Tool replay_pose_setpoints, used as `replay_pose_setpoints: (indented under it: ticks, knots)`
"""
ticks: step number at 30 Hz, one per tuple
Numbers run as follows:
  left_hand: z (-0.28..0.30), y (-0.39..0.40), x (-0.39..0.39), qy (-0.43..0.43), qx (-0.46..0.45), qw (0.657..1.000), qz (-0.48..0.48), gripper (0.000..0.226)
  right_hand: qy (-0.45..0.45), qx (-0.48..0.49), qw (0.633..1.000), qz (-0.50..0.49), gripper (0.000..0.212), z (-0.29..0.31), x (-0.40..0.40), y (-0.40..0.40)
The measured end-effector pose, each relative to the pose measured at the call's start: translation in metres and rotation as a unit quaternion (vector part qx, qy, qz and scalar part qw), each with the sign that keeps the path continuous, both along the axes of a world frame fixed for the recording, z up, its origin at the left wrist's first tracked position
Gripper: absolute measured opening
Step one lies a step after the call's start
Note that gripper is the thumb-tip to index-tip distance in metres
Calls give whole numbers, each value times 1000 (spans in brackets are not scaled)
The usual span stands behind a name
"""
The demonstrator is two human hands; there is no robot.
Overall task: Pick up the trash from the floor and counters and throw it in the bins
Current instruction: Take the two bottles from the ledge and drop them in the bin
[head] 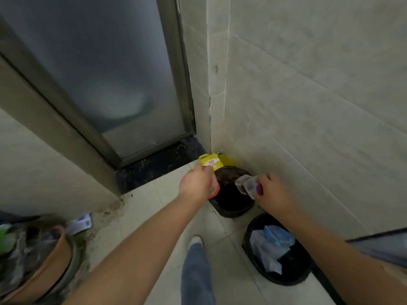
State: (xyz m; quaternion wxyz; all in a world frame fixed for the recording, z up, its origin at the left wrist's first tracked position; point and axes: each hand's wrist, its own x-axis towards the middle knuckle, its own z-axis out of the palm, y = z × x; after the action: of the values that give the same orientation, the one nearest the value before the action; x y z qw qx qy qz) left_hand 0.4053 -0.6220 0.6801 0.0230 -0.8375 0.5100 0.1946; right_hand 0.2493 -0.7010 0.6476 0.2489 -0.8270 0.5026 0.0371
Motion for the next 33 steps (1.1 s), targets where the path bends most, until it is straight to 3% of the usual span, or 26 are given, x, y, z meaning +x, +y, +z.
replay_pose_setpoints:
  ticks: [6,12,16,20,26,33]
  knots:
    - [-104,-123,77,67,112,987,-91,48,45,137,980,-134,43,-107,71,-88]
    - [-278,-199,101,91,194,965,-150,56,49,248,936,-243,41,-266,103,-136]
    - [-394,-216,97,118,225,955,-150,56,66,281,923,-254,42,-372,110,-150]
    - [-469,-208,86,127,264,941,-168,59,85,306,920,-228,45,-440,108,-150]
    - [-460,-196,89,78,256,936,-226,50,111,294,940,-132,55,-428,107,-144]
    - [-312,-206,151,25,193,972,-133,50,124,137,981,53,50,-280,176,-178]
